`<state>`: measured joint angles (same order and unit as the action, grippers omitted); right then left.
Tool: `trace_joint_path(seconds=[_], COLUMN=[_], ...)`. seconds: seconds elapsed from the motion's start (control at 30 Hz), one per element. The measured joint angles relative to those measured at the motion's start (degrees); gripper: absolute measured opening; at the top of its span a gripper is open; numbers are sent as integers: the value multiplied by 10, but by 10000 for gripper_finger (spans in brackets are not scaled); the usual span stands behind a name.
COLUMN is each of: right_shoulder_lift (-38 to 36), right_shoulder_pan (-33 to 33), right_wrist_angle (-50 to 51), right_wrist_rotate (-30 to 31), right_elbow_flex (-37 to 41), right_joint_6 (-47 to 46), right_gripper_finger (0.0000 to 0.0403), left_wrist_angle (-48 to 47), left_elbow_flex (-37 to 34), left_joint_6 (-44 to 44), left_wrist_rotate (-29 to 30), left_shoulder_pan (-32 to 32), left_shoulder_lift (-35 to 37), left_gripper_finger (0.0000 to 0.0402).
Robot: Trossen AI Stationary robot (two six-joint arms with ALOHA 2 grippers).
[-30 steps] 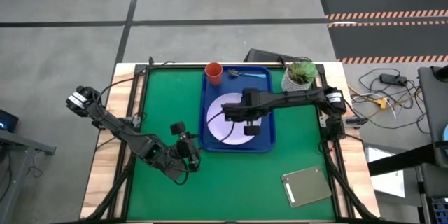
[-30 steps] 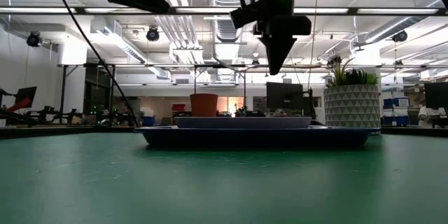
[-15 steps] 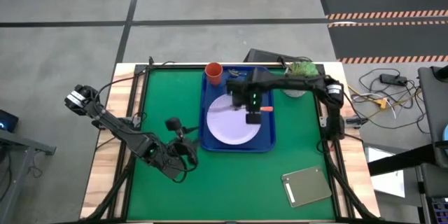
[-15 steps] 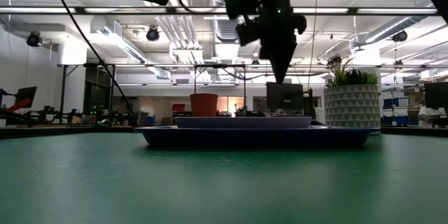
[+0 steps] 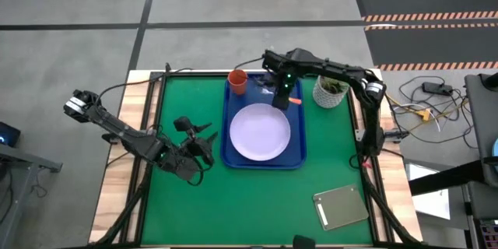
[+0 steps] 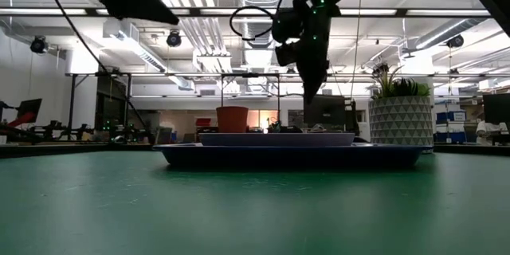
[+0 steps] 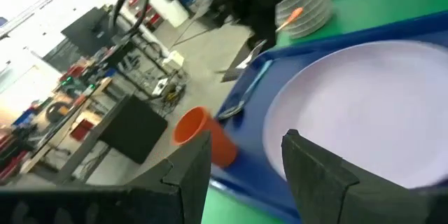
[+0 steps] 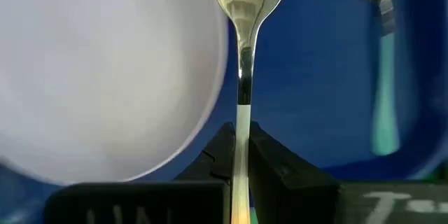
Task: Pick and place plate/cup/fork/spoon on tray
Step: Put the orange fork on the blue tray to the left of the blue spoon
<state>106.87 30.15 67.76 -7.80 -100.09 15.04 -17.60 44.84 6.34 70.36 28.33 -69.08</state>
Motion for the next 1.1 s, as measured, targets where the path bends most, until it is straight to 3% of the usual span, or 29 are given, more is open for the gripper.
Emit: trace_joint_path(seconds=[0.23,0.4,0.67,0.8,0.9,1.1], right_shoulder_lift=[4,40,109,104,100,105], right_shoulder_pan=[18,16,-47,-80,-91,-80], right_wrist_angle=[-42,-25,210,220,222,201], right_wrist_rotate=[34,33,32,21,-20,-28], right_elbow_flex=[-2,-63,-236,-239,-233,-213], right_joint_6=[54,43,-59,-73,-62,23], right_gripper_finger=[13,13,13,13,13,13], left_wrist_angle=[37,56,59,35,18,4], left_elbow_flex=[-57,-83,-86,-87,-87,-87], left_joint_6=[-12,-21,4,33,35,33], left_wrist_rotate=[-24,-30,-68,-88,-90,-88], left_shoulder_pan=[-95,-140,-120,-97,-83,-82], left_shoulder_lift=[56,78,116,132,137,135], left_gripper_finger=[155,155,155,155,155,155])
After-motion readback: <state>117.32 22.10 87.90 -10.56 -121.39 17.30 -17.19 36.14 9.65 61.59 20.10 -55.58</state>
